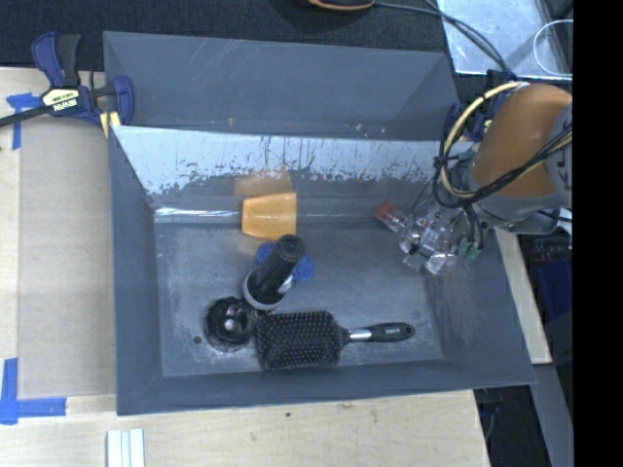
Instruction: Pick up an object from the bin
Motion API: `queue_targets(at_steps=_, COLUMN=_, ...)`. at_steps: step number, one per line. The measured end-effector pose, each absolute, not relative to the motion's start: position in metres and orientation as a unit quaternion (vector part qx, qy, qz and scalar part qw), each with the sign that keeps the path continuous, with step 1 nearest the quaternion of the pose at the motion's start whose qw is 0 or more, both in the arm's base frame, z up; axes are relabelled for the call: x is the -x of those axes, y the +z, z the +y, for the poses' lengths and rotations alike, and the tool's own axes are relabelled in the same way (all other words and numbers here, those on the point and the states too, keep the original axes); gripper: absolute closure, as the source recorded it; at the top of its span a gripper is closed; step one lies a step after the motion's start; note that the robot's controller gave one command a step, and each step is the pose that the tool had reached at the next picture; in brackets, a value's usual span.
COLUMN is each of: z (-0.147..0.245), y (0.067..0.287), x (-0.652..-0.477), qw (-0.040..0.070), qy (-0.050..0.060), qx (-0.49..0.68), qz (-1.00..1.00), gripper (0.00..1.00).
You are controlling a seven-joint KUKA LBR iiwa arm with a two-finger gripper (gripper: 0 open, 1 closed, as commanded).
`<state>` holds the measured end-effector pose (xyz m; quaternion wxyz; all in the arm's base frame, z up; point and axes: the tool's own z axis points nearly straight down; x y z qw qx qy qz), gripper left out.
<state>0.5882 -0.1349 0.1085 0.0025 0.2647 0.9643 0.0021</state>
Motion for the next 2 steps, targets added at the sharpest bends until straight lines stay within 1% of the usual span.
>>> queue_targets(at_steps=2, z=-0.1354, y=0.1242, x=-0.5894, qw=0.005, qy=0.002, qx=-0.264, qz=0.965, gripper=1.00)
